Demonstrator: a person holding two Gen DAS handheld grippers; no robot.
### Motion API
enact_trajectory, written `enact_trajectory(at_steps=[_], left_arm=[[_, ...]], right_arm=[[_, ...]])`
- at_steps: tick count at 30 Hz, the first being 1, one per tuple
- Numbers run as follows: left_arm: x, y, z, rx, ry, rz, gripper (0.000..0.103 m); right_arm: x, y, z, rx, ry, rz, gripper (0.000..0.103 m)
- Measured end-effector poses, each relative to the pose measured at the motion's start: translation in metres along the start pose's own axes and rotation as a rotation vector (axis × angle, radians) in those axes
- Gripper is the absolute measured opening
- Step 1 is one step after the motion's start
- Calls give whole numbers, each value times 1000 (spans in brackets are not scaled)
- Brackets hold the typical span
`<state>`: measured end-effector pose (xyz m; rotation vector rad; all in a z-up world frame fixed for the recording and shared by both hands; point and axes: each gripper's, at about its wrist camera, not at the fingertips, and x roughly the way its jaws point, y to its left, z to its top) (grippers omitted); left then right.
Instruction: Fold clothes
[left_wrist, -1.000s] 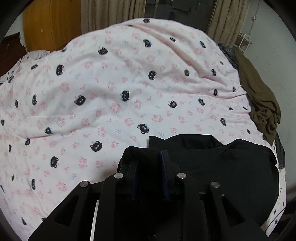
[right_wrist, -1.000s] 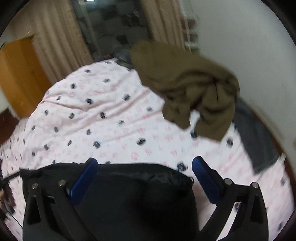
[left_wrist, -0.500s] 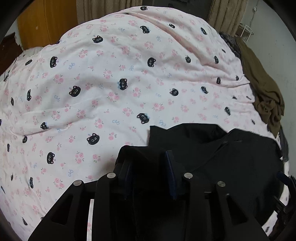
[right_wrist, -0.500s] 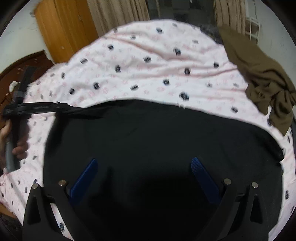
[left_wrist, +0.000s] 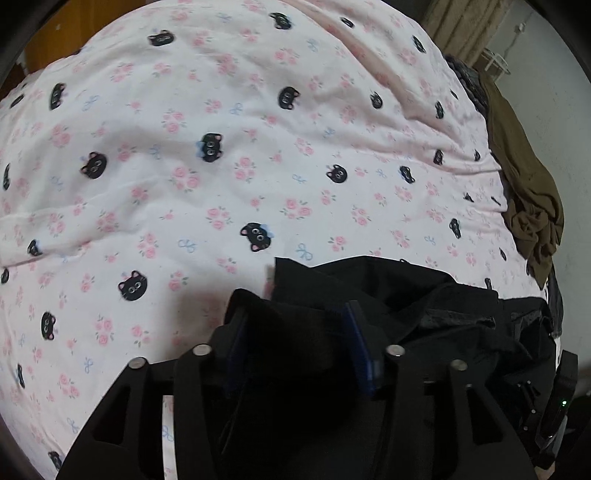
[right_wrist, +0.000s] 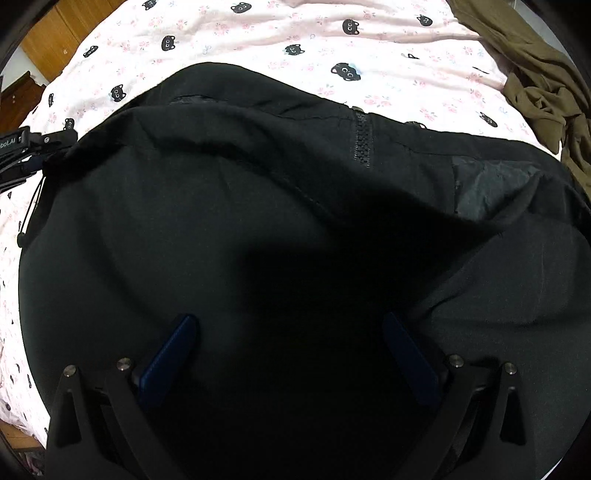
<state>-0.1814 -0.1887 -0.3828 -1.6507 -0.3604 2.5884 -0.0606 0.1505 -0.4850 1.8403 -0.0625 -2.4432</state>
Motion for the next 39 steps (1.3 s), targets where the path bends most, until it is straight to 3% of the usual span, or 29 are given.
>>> enact_trajectory(at_steps=[2,4,5,6,8,9,10,12,15,17,23,26,30,33,36,39], left_arm=[[-6,1,1,-5,-16,-8,46],[-13,7,1,-43,-13,-61,48],[-17,10,2,-62,-10,-90,54],[-20,14,4,-79,14,-132,68],[-26,21,9,-109,75,-224,76],[-29,25,12,-119,108,-258,90],[-40,29,15,-130,86,-266,99],[-67,39,20,-152,7,-267,100],[-112,51,24,-154,-104,-206,102],[-136,58,15,-128,-126,-166,102],[-154,52,-78,-47,-71,-119,102],[-141,46,-150,-114,-12,-143,102],[-120,42,-216,-262,26,-132,102],[-104,46,-257,-418,32,-150,102],[-87,49,-272,-500,22,-218,102],[-69,52,-271,-537,16,-206,102]], right_arm=[[-2,-2,-1,3,-8,10,103],[-4,-3,-2,7,-17,21,103],[-5,-4,-2,6,-18,25,103],[-6,-4,-2,2,-20,27,103],[-8,-4,-3,-4,-23,31,103],[-9,-4,-3,-8,-24,33,103],[-9,-5,-3,-12,-25,34,103],[-11,-6,-4,-19,-26,38,103],[-14,-6,-3,-28,-22,44,103],[-19,-6,-1,-32,-24,52,103],[-82,18,8,-92,-202,212,103],[-111,49,18,-198,-267,297,103],[-116,89,30,-263,-240,329,103],[-109,88,30,-295,-188,292,102],[-108,86,31,-277,-178,289,102],[-108,83,30,-272,-177,270,102]])
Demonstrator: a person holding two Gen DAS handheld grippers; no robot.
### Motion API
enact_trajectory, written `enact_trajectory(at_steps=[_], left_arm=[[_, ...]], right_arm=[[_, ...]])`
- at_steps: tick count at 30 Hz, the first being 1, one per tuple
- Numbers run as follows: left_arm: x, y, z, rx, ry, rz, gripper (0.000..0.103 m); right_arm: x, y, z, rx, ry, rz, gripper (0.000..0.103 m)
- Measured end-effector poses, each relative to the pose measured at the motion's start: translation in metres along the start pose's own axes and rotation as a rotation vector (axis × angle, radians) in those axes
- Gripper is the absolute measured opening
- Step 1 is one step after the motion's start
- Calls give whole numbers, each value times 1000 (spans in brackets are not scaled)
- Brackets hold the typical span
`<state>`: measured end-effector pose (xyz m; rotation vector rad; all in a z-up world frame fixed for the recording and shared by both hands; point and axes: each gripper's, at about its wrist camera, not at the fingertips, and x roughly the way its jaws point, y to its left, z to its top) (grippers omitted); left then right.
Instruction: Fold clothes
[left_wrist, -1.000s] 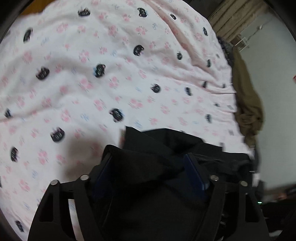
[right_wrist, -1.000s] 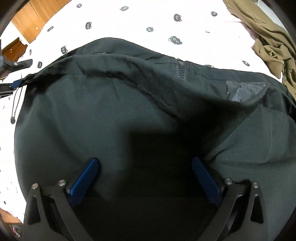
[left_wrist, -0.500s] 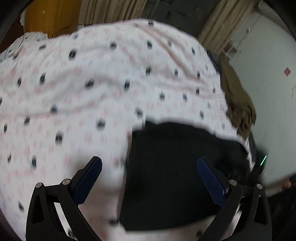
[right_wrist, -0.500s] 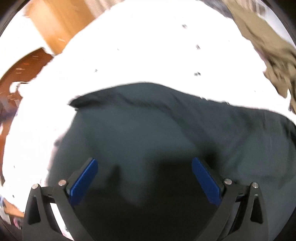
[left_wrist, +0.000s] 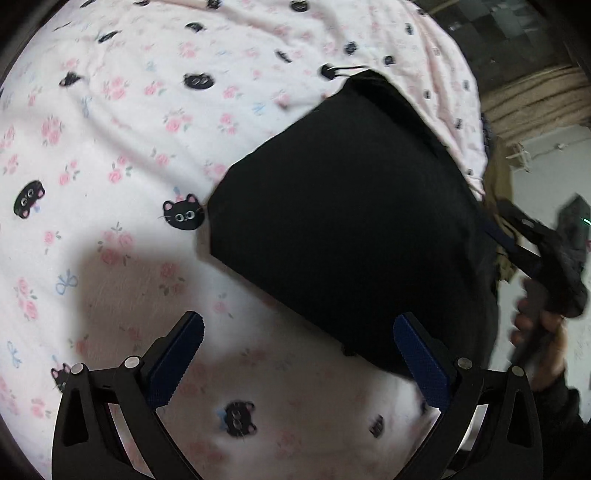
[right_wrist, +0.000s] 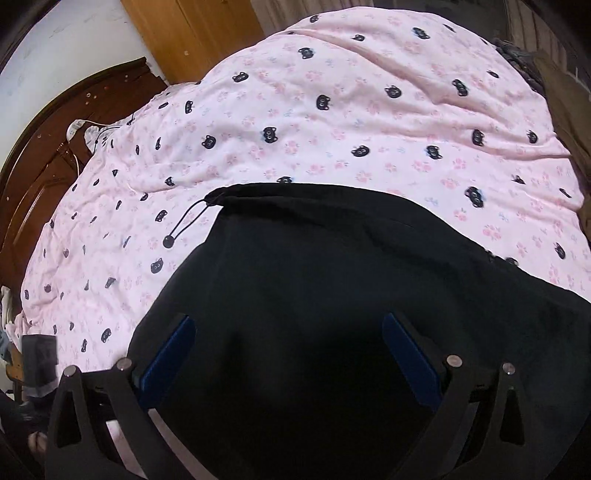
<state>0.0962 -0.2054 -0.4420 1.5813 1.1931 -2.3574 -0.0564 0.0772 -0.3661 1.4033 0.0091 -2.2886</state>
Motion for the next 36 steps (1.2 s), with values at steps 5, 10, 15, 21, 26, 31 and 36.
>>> enact_trajectory(at_steps=[5,10,15,21,26,31,36], left_arm=[[18,5,20,-78,-26,-45,102],[39,6,35,-117,-9,-77,102],[50,9,41,-186,-48,-175,102],[55,6,46,-227,-70,-270,51],[44,-22,50,-92,-93,-190,24],[34,-40,45,-28,-115,-156,19],[23,-44,35,57,-129,-111,18]], right_arm=[[-11,-3,-19,-45,15,-88,102],[-33,-16,-48,-34,16,-122,102],[-43,-25,-82,-9,41,-114,83],[-25,-34,-85,32,16,-135,60],[-33,-39,-46,26,-64,-163,41],[-3,-71,8,73,-14,-207,20],[50,-111,25,182,140,-191,13]])
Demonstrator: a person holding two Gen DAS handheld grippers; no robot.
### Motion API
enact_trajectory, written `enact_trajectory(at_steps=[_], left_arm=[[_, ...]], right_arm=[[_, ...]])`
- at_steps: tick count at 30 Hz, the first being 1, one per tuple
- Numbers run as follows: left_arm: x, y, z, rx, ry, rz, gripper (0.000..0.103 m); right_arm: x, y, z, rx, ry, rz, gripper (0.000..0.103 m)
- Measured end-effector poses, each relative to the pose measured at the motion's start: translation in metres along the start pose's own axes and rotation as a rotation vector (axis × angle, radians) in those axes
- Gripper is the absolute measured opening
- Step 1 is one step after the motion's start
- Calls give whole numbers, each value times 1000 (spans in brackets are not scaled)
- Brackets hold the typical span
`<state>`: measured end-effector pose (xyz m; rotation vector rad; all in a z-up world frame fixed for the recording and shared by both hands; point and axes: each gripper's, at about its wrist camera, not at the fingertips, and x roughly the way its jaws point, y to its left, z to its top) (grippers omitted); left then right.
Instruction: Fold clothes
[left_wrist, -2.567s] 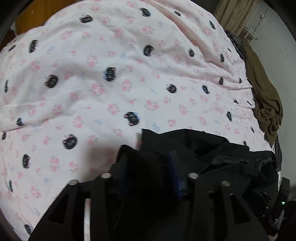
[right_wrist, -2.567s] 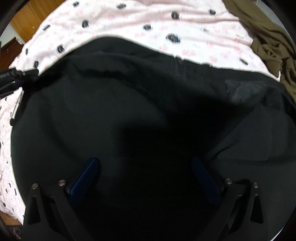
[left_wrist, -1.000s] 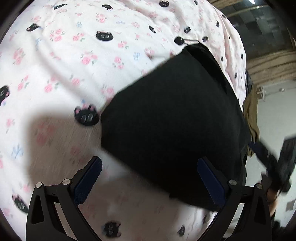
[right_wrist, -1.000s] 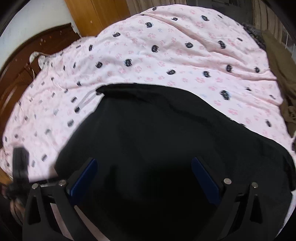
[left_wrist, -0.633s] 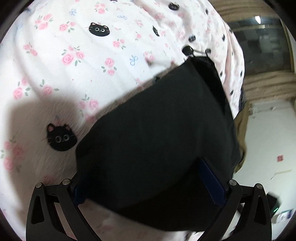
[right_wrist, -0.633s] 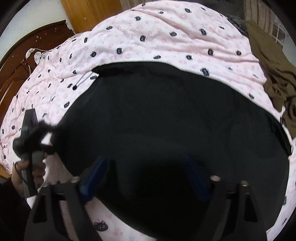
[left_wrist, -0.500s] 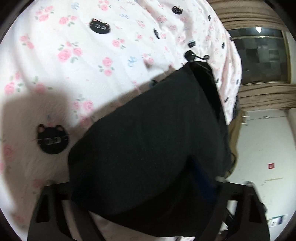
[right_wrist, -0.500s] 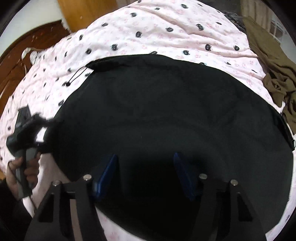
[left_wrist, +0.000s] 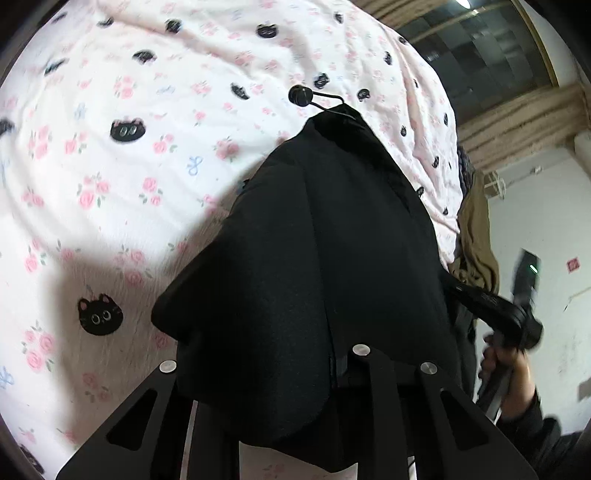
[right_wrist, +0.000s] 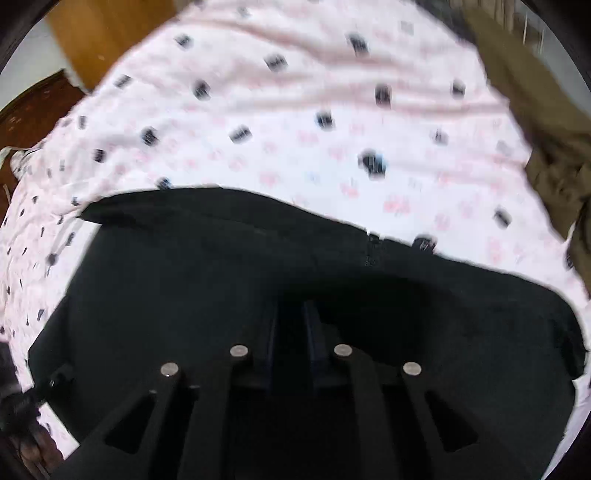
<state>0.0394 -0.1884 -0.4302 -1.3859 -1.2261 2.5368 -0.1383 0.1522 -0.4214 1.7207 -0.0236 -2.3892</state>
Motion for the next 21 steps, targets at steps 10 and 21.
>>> enact_trajectory(at_steps=[10,21], left_arm=[[-17,-48,-2,174,-29,28,14],[-37,-96,-6,273,-55,-10,14]], right_arm=[[34,-17,-7,36,55,23,15],[-107,0,-135,-17,-109,15,47]])
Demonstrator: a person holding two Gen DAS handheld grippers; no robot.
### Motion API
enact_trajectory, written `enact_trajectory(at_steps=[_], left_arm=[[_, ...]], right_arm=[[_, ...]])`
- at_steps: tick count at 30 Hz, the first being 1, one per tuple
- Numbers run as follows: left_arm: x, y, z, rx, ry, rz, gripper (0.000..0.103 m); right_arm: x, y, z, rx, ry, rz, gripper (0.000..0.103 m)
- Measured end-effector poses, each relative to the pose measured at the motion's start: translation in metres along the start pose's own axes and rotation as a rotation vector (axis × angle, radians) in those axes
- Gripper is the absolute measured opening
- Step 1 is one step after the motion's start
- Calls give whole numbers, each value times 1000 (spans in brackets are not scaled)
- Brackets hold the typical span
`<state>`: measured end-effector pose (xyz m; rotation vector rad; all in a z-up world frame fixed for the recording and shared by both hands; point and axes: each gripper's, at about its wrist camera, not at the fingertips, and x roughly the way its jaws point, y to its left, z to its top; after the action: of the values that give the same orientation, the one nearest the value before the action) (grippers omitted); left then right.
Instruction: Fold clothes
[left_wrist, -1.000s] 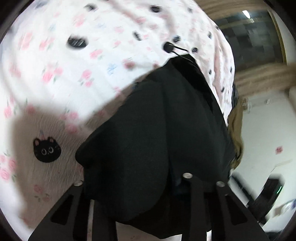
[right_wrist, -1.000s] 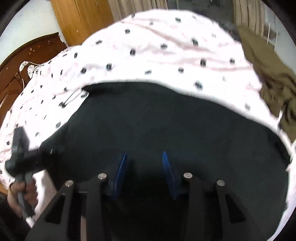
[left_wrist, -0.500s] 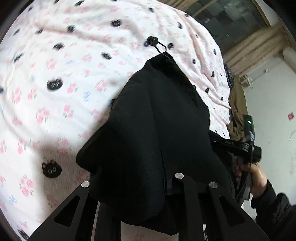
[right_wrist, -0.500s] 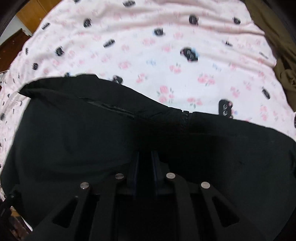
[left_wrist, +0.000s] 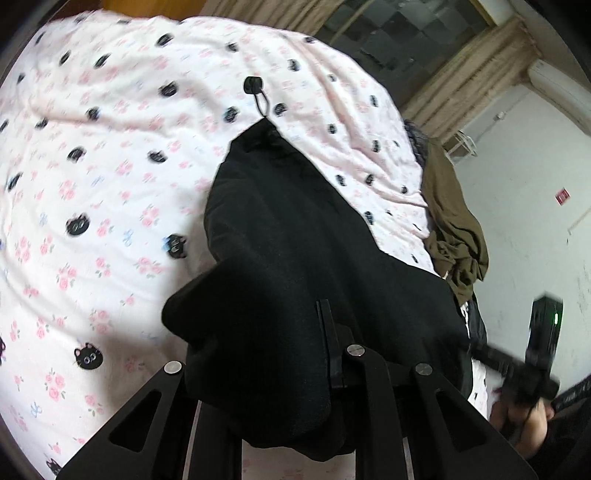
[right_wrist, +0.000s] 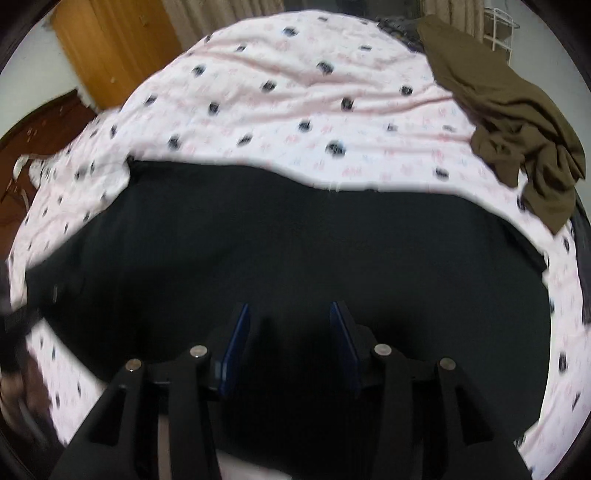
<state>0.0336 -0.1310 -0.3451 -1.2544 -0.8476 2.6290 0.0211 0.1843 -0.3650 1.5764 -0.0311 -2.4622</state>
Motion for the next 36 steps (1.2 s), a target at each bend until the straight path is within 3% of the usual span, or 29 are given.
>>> enact_trajectory(at_steps=[6,10,14,17,20,24,27,32,36], left_arm=[[5,-31,2,81,13,-47,14],[9,-52,-2,154,19,-80,14],[13,-77,-3,204,4,-103,13],[11,-86,-5,233,-9,-118,13],[11,-95,-6,254,-11,-131,13],[14,-121,-8,331,1,-166,13],[22,-158,-12,415,16,-226,13],[45,-227,-28,543,67,-332,12],[65,-291,-60,629,129,-425,11]], right_arm=[[69,-9,-16,67,124,30,47],[91,-8,-23,27,129,17,47],[68,-17,-25,65,56,99,51],[30,-24,-24,119,-57,132,62],[-7,-28,-18,107,-154,149,65],[-44,-47,-19,97,-219,117,65],[-66,-67,-32,90,-237,38,65],[-87,-127,-56,197,-237,-1,65],[-109,-176,-80,277,-266,-37,65]])
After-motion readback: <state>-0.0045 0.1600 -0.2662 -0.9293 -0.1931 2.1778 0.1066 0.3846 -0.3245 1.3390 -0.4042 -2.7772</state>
